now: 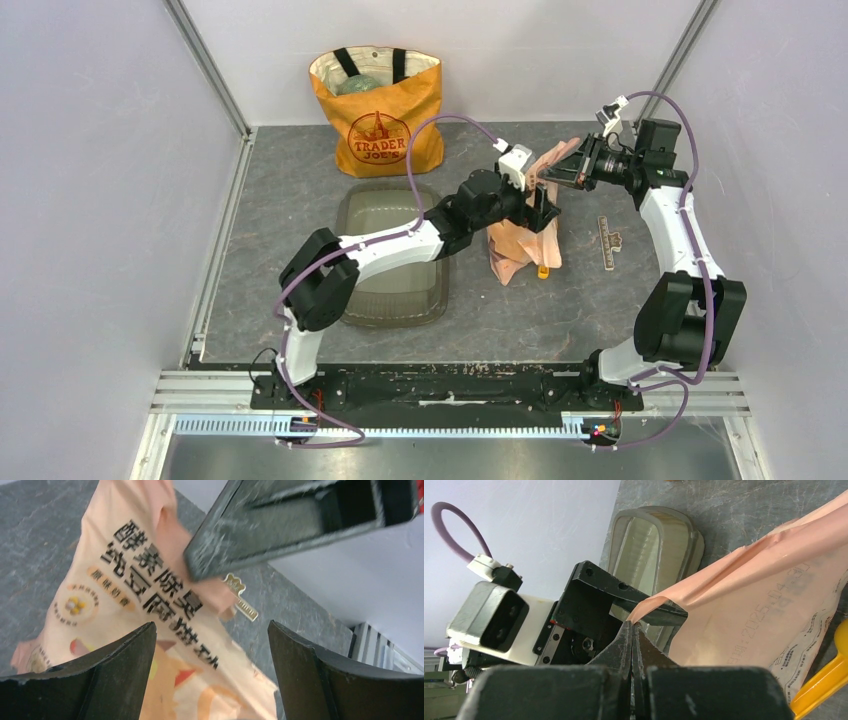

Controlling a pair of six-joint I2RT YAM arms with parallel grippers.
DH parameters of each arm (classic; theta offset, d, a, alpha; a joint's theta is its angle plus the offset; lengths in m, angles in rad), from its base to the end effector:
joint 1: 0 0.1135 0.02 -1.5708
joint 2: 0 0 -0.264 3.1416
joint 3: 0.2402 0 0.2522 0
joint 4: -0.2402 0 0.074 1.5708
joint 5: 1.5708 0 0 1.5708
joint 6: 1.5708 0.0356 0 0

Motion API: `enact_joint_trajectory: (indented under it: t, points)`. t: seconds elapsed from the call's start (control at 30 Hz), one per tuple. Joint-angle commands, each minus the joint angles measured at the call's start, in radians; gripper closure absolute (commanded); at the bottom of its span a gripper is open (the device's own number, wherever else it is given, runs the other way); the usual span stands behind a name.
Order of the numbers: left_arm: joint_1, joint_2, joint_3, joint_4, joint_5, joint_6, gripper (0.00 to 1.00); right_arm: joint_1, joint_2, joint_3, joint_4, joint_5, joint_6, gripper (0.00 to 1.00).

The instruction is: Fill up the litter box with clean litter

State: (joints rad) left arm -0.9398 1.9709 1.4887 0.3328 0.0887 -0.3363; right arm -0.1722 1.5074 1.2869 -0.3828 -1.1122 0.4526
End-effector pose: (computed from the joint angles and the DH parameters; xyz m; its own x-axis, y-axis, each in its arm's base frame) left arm 0.2782 -0.3861 0.2799 -0.3653 -0.0571 -0.9291 0.7790 0.5276 -0.3388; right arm 0.3299 -0.0250 0.3310 -0.7876 0.3335 -0.5181 -0.3415 0.4635 0.8176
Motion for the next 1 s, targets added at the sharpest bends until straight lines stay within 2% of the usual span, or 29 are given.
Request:
enact_joint_trajectory:
  t: [0.0, 0.17, 0.3, 0.37, 0.4, 0.5, 0.53, 0.57, 0.6, 0.73, 0.83, 0.87, 0.97]
  points:
    - [-0.026, 0.058, 0.112, 0.147, -0.086, 0.002, 0.12, 0.004, -0.044, -0.004, 0.014, -0.015, 0.004, 1.00]
    - [-0.036, 0.135, 0.191, 0.101, -0.210, -0.022, 0.13, 0.004, -0.057, -0.022, 0.051, -0.019, 0.042, 1.00]
    - [-0.032, 0.161, 0.210, 0.076, -0.235, -0.021, 0.27, 0.004, -0.071, -0.033, 0.059, -0.023, 0.049, 1.00]
    - [-0.032, 0.153, 0.201, 0.083, -0.202, -0.015, 0.41, 0.004, -0.077, -0.038, 0.058, -0.028, 0.045, 1.00]
    - [-0.032, 0.147, 0.192, 0.087, -0.183, -0.011, 0.52, 0.004, -0.081, -0.040, 0.060, -0.029, 0.045, 1.00]
    - [-0.033, 0.129, 0.170, 0.084, -0.171, 0.001, 0.77, 0.003, -0.087, -0.040, 0.061, -0.032, 0.044, 1.00]
    - [-0.029, 0.124, 0.167, 0.082, -0.171, 0.010, 0.90, 0.003, -0.084, -0.036, 0.062, -0.031, 0.044, 1.00]
    - [-0.027, 0.120, 0.166, 0.075, -0.170, 0.012, 0.98, -0.001, -0.079, -0.027, 0.057, -0.041, 0.044, 1.00]
    - [-0.025, 0.116, 0.165, 0.068, -0.159, 0.017, 0.98, -0.009, -0.071, -0.018, 0.053, -0.068, 0.044, 0.96]
    - [-0.022, 0.072, 0.149, 0.037, -0.025, 0.081, 0.98, -0.116, -0.041, 0.066, 0.027, -0.198, 0.021, 0.54]
    - [-0.008, 0.043, 0.154, 0.010, 0.182, 0.137, 0.98, -0.227, -0.011, 0.165, 0.000, -0.299, -0.023, 0.06]
    - [0.002, 0.038, 0.170, -0.015, 0.256, 0.156, 0.98, -0.265, -0.001, 0.200, 0.000, -0.318, -0.031, 0.03]
    - [0.046, 0.055, 0.266, -0.129, 0.445, 0.200, 0.98, -0.350, 0.034, 0.295, -0.002, -0.356, -0.070, 0.03]
